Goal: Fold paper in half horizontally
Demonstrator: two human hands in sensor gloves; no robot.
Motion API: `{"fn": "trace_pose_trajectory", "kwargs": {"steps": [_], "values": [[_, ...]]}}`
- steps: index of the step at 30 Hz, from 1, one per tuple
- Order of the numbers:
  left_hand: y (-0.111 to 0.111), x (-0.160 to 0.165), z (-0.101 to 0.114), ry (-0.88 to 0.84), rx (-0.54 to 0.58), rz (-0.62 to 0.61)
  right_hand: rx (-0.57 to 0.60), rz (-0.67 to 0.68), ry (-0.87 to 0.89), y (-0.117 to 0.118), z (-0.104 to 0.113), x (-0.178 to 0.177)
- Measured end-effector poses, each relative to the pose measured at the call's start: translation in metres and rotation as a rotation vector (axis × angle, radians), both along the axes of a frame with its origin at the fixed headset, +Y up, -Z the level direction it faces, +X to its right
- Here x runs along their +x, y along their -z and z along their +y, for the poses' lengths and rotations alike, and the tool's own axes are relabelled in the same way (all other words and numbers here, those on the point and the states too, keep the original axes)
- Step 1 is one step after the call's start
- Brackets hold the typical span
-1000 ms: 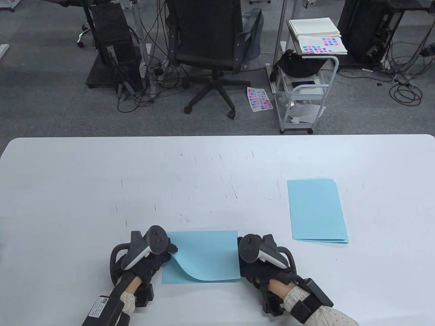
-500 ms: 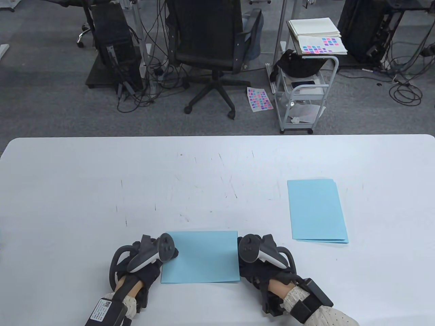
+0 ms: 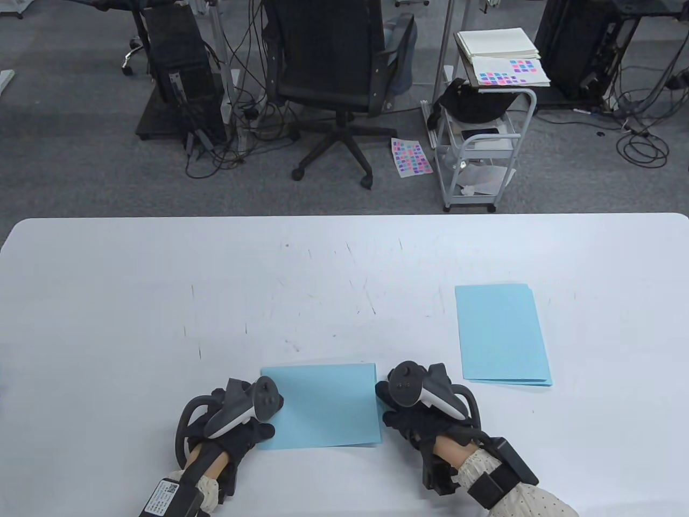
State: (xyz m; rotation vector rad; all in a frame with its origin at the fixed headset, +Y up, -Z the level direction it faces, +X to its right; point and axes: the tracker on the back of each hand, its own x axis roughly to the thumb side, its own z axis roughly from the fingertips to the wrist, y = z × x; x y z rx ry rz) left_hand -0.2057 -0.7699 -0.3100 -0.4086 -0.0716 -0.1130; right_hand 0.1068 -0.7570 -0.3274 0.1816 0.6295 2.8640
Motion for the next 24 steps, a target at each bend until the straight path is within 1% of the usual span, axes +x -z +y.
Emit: {"fn": "trace_pose_trajectory", "kwargs": {"steps": [3, 6, 8, 10, 11, 13, 17, 24], "values": [[-0.001, 0.002, -0.001, 0.001, 0.006, -0.003, 0.071, -0.034, -0.003, 0.006, 0.024, 0.000], [-0.001, 0.004, -0.001, -0.004, 0.004, -0.002, 0.132, -0.023, 0.050, 0.011, 0.046, -0.012], [-0.001, 0.004, -0.002, -0.004, 0.006, -0.002, 0.146, 0.012, 0.096, 0.014, 0.053, -0.028], [-0.001, 0.004, -0.002, -0.007, 0.005, 0.000, 0.147, 0.061, 0.114, 0.015, 0.055, -0.044], [-0.002, 0.004, -0.002, -0.009, 0.004, 0.002, 0.150, 0.114, 0.129, 0.015, 0.053, -0.058], [-0.002, 0.003, -0.002, -0.016, 0.002, 0.007, 0.143, 0.171, 0.122, 0.015, 0.045, -0.077], [-0.001, 0.003, -0.002, -0.024, -0.003, 0.013, 0.085, 0.257, 0.100, 0.015, 0.024, -0.110], [-0.001, 0.002, -0.002, -0.022, -0.002, 0.012, 0.038, 0.294, 0.058, 0.021, 0.004, -0.134]]}}
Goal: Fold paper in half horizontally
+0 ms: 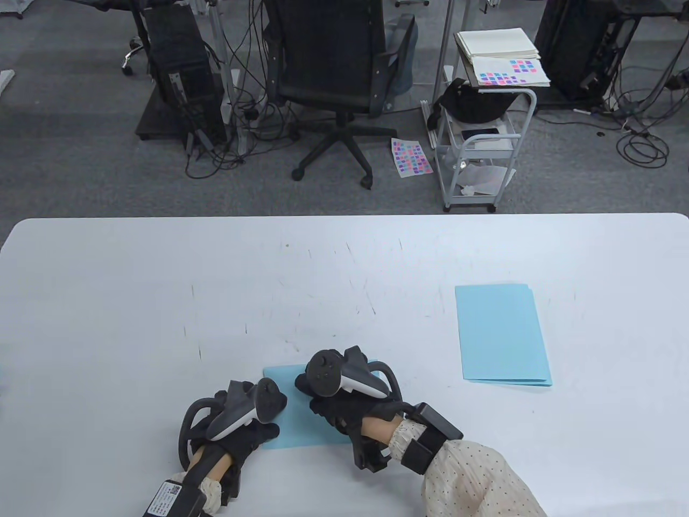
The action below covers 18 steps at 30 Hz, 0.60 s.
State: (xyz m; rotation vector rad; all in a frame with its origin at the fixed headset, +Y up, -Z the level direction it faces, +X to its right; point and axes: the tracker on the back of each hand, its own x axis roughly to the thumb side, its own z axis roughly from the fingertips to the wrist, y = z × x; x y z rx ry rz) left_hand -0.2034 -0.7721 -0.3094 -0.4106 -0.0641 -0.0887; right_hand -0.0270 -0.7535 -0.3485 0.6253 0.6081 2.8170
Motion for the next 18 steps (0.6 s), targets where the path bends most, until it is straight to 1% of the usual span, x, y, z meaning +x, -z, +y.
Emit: {"fn": "trace_pose_trajectory", "kwargs": {"steps": [9, 18], "values": [[0.000, 0.000, 0.000, 0.003, 0.006, -0.008, -0.032, -0.012, -0.083, 0.003, -0.022, -0.004], [0.000, -0.001, 0.000, -0.001, 0.000, -0.003, -0.022, -0.018, -0.138, 0.002, -0.025, -0.005]]}}
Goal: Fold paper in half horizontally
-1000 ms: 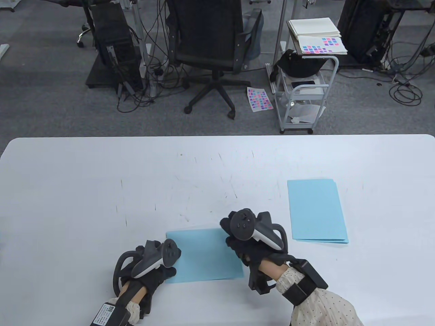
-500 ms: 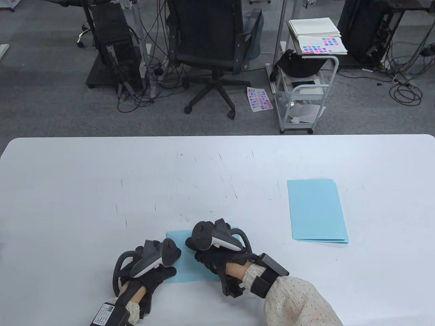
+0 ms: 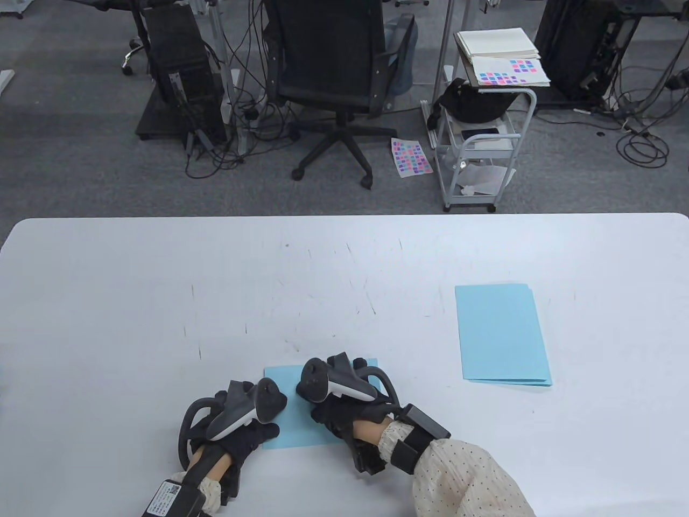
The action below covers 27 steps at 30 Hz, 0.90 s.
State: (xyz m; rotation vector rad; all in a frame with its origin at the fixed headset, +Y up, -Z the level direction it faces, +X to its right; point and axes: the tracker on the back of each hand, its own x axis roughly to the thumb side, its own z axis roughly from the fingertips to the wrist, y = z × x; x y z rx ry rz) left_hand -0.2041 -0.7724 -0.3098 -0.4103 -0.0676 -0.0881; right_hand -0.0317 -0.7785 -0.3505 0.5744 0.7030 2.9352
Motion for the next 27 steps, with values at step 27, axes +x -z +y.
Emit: {"fn": "trace_pose_trajectory", "kwargs": {"steps": [27], "values": [[0.000, 0.002, 0.001, 0.031, -0.004, -0.009, 0.009, -0.132, -0.015, 0.005, 0.000, 0.031]]}}
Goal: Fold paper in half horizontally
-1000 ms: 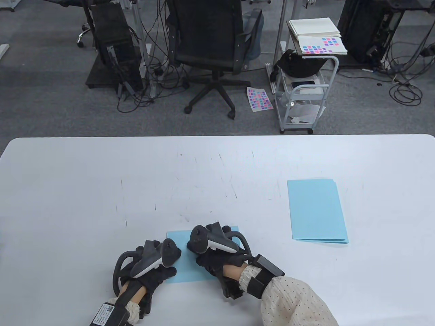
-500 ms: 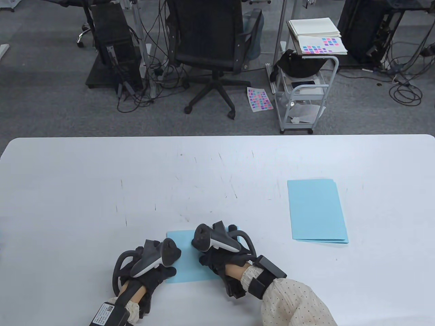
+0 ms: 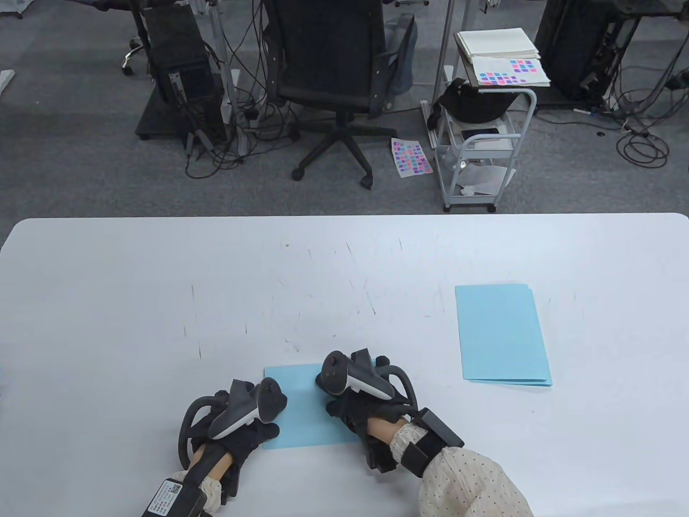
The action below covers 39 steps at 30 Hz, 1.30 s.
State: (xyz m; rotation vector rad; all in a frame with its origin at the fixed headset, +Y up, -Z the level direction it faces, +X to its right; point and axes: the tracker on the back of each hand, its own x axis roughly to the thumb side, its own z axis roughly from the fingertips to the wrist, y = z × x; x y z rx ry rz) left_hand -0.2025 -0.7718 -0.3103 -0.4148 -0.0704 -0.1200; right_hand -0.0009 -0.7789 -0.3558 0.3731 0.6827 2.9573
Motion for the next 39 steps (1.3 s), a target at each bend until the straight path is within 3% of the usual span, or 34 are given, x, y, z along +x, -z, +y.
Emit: {"fn": "trace_pose_trajectory", "kwargs": {"steps": [39], "values": [[0.000, 0.001, -0.001, 0.003, 0.001, -0.003, -0.032, -0.191, 0.030, 0.012, -0.001, 0.056]]}}
